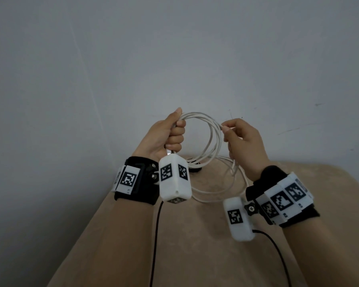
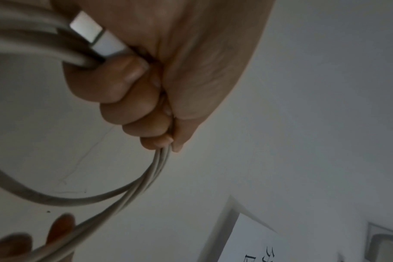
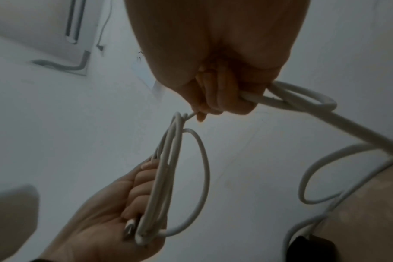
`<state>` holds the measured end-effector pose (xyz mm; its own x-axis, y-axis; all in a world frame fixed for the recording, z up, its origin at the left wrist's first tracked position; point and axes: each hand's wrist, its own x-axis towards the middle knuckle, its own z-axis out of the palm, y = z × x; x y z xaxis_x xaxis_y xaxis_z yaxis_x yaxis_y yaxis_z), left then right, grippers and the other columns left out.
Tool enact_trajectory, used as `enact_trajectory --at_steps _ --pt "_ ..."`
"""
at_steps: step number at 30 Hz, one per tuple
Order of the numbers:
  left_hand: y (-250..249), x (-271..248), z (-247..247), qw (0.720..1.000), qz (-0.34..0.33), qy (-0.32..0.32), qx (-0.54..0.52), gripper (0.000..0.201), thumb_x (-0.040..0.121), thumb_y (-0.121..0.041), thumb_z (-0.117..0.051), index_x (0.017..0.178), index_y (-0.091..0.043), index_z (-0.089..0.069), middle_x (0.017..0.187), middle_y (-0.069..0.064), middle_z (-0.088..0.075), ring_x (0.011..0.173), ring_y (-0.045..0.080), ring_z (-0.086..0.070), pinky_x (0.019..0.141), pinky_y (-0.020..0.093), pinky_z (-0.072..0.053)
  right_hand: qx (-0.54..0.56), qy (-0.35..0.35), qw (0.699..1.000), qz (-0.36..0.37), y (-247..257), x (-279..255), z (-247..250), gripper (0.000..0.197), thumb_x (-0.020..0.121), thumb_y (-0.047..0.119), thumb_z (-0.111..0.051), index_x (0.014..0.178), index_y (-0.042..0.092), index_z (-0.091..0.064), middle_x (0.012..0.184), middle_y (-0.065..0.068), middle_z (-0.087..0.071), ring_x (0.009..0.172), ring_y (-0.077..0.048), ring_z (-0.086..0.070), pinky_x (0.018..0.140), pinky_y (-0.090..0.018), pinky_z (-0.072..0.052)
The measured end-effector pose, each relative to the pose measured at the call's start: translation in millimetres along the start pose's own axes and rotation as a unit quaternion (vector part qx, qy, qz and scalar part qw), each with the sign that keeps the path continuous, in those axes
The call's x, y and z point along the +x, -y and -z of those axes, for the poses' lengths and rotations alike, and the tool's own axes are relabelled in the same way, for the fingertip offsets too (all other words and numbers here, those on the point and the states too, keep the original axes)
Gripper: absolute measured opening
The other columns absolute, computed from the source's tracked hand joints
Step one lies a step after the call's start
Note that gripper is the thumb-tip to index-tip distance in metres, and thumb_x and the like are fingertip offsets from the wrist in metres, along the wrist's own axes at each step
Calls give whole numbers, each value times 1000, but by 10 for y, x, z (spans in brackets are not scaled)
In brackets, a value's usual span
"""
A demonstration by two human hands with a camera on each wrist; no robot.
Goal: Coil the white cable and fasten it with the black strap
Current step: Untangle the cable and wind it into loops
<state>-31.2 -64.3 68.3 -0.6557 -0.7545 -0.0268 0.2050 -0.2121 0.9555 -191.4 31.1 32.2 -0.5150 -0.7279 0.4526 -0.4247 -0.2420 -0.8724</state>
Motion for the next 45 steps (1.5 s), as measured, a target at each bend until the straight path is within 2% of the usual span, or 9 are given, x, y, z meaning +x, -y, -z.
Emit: enact_trajectory --at_steps 4,8,11,15,24,29,39,42,45 --pt "-15 -2 -12 999 11 18 -40 41 98 -44 -42 65 -20 -36 43 -12 -22 30 1 -17 31 14 -12 89 50 993 -55 81 -47 -14 21 99 27 -46 87 21 -62 61 17 -56 43 -1 -37 47 -20 -30" --pt "-17 -14 -69 999 -2 6 -31 41 98 -44 -43 65 -20 -37 44 -12 -22 31 2 -16 32 14 -11 82 105 988 -78 173 -96 -36 38 96 47 -42 104 19 -66 92 2 -72 49 -4 -40 43 -15 -30" --pt "-16 -16 -67 1000 -19 -12 -17 40 98 -43 -45 66 -19 -38 45 -11 -22 32 2 -16 32 14 -13 89 122 987 -59 187 -121 -51 25 92 31 -58 110 14 -62 88 -3 -74 46 0 -44 44 -11 -34" --pt "3 4 -76 999 -14 -2 -40 40 97 -43 -45 66 -19 -38 45 -11 -22 32 2 -17 31 14 -15 106 92 990 -27 139 -110 -76 8 94 13 -56 95 6 -60 68 -3 -62 41 1 -46 43 -9 -34" --pt "56 17 -26 995 55 50 -62 42 97 -44 -42 67 -16 -43 44 -9 -30 34 4 -30 41 16 -32 72 30 997 -3 46 -73 -111 27 99 30 -47 79 15 -58 57 3 -49 42 -2 -37 42 -16 -32" --pt "67 -28 1 996 45 76 26 40 98 -41 -42 75 -11 -53 49 -4 -42 42 9 -42 50 22 -43 -46 49 997 47 24 -64 -47 33 100 29 -42 70 19 -49 58 6 -46 48 -2 -39 50 -19 -33" --pt "56 -91 -113 963 37 105 246 41 94 -47 -48 72 -12 -56 49 -7 -32 39 5 -28 46 20 -24 -190 197 955 114 49 -113 -32 26 100 32 -40 79 21 -50 68 4 -52 70 -24 -55 73 -48 -48" --pt "62 -97 -126 949 37 103 296 39 92 -46 -52 68 -15 -54 48 -9 -28 38 4 -20 43 19 -15 -221 222 942 120 59 -119 -33 23 100 32 -38 94 16 -55 73 10 -55 74 -21 -57 78 -49 -49" --pt "82 -87 -134 948 4 102 302 35 90 -43 -55 67 -17 -57 47 -11 -26 39 4 -17 40 18 -11 -198 209 951 113 77 -131 -32 20 99 31 -39 86 23 -53 68 11 -53 70 -17 -54 75 -46 -49"
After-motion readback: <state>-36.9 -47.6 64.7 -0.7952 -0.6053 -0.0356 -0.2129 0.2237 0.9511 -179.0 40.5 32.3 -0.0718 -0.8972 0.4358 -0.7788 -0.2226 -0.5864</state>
